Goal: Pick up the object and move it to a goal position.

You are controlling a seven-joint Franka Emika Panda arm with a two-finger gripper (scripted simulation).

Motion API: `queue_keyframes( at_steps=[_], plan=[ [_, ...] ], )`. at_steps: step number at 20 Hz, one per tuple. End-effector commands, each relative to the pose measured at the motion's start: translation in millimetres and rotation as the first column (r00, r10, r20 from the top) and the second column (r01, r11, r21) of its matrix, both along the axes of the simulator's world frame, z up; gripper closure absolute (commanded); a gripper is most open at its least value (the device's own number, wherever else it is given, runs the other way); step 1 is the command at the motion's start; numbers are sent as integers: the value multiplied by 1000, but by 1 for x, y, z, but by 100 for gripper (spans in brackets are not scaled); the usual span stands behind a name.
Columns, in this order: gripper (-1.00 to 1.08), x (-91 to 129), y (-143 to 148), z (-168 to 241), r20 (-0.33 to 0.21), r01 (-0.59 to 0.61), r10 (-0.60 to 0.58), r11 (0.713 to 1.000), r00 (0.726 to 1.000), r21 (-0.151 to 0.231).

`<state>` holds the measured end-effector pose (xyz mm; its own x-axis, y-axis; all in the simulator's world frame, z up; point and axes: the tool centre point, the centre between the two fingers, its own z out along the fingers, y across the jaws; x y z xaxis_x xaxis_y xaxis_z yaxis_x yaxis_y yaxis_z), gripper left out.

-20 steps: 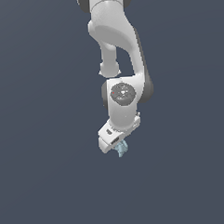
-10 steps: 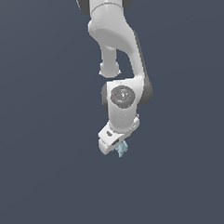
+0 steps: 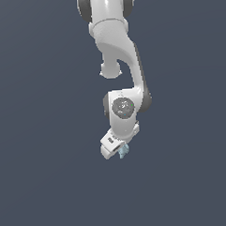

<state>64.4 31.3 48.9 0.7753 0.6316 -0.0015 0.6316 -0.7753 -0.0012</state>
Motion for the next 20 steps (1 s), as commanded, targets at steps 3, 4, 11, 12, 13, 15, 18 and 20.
queue_keyframes(
  at_steps=[3,4,11,12,13,15,18,20],
  plan=[
    [-92,2,0,-2,2,0,0,1000,1000,0],
    [108,2,0,-2,2,0,0,1000,1000,0],
    [108,2,0,-2,2,0,0,1000,1000,0],
    [108,2,0,-2,2,0,0,1000,1000,0],
    [108,2,0,-2,2,0,0,1000,1000,0],
    [108,2,0,-2,2,0,0,1000,1000,0],
    [108,0,-1,1,2,0,0,1000,1000,0],
    [108,-2,-1,5,2,0,0,1000,1000,0]
  ],
)
